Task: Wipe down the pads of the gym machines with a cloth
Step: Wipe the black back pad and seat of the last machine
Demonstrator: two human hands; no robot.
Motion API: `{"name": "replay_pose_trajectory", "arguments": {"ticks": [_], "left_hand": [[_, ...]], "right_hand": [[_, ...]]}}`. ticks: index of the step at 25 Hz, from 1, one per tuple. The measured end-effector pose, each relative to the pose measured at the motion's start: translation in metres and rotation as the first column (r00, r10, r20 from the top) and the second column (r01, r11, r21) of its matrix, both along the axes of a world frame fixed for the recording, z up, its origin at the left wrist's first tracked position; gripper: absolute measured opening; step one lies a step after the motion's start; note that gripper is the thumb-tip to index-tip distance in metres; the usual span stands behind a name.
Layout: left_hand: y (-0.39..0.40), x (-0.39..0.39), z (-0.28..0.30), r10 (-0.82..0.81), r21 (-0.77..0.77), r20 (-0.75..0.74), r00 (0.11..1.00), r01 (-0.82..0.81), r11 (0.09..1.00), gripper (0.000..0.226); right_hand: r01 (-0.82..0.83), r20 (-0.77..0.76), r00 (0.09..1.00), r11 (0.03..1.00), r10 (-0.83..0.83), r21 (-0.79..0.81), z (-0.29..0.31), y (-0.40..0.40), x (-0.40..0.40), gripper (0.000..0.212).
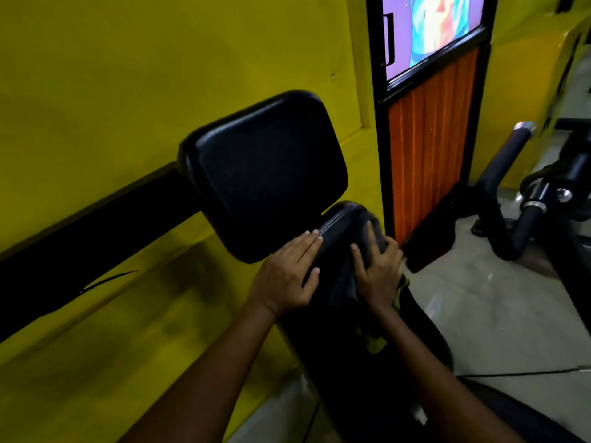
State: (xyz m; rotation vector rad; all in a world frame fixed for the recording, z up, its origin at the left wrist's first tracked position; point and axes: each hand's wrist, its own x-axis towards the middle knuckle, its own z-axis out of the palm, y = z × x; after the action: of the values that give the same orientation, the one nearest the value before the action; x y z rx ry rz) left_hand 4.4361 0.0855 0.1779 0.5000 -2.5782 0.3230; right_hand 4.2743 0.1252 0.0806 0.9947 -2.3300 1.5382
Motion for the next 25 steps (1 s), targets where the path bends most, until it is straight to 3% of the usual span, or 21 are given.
{"name": "replay_pose_trajectory", "arguments": {"ticks": [3, 5, 9, 11, 13, 15, 17, 18, 19, 20, 23, 25], "left_hand": [[0.000, -0.001, 0.004, 0.041, -0.059, 0.009, 0.999, -0.040, 0.997, 0.049], [0.003, -0.002, 0.001, 0.032, -0.071, 0.014, 0.999, -0.031, 0.997, 0.048], [0.002, -0.001, -0.002, 0.050, -0.100, 0.037, 0.998, -0.046, 0.994, 0.047], [0.003, 0.000, -0.002, 0.057, -0.102, 0.042, 0.998, -0.052, 0.993, 0.049], [0.005, 0.001, -0.003, 0.052, -0.097, 0.060, 0.997, -0.046, 0.994, 0.052], [0.004, 0.002, -0.002, 0.046, -0.102, 0.056, 0.997, -0.040, 0.994, 0.053], [0.005, 0.002, -0.002, 0.033, -0.119, 0.055, 0.998, -0.027, 0.993, 0.054], [0.005, 0.002, -0.003, 0.033, -0.133, 0.058, 0.998, -0.025, 0.991, 0.054], [0.004, 0.002, -0.004, 0.035, -0.150, 0.062, 0.997, -0.025, 0.988, 0.054], [0.004, 0.002, -0.004, 0.038, -0.161, 0.071, 0.997, -0.026, 0.987, 0.054], [0.004, 0.001, -0.003, 0.030, -0.173, 0.100, 0.995, -0.013, 0.985, 0.055], [0.003, 0.002, -0.003, 0.031, -0.178, 0.108, 0.994, -0.011, 0.984, 0.055]], "right_hand": [[0.086, 0.413, 0.895, 0.975, -0.166, 0.205, -0.018, 0.006, -0.003, 0.068], [0.048, 0.511, 0.843, 0.970, -0.167, 0.238, -0.020, 0.017, 0.016, 0.063], [0.023, 0.216, 0.976, 0.999, -0.032, 0.047, -0.002, 0.038, 0.107, 0.054], [-0.071, 0.049, 0.996, 0.997, 0.072, -0.012, -0.027, 0.057, 0.132, 0.051], [-0.109, -0.031, 0.993, 0.993, 0.111, 0.039, -0.080, 0.078, 0.132, 0.050], [-0.067, 0.182, 0.982, 0.990, 0.045, 0.121, -0.127, 0.096, 0.121, 0.051], [-0.018, 0.546, 0.831, 0.977, -0.104, 0.215, -0.145, 0.104, 0.110, 0.052], [-0.014, 0.650, 0.742, 0.966, -0.164, 0.260, -0.142, 0.102, 0.107, 0.053], [-0.007, 0.672, 0.715, 0.959, -0.192, 0.282, -0.132, 0.097, 0.106, 0.054], [0.011, 0.635, 0.751, 0.966, -0.179, 0.258, -0.117, 0.090, 0.107, 0.053], [-0.019, 0.379, 0.925, 1.000, 0.020, -0.006, -0.064, 0.070, 0.119, 0.050], [-0.051, 0.244, 0.967, 0.995, 0.069, -0.081, -0.052, 0.061, 0.118, 0.043]]}}
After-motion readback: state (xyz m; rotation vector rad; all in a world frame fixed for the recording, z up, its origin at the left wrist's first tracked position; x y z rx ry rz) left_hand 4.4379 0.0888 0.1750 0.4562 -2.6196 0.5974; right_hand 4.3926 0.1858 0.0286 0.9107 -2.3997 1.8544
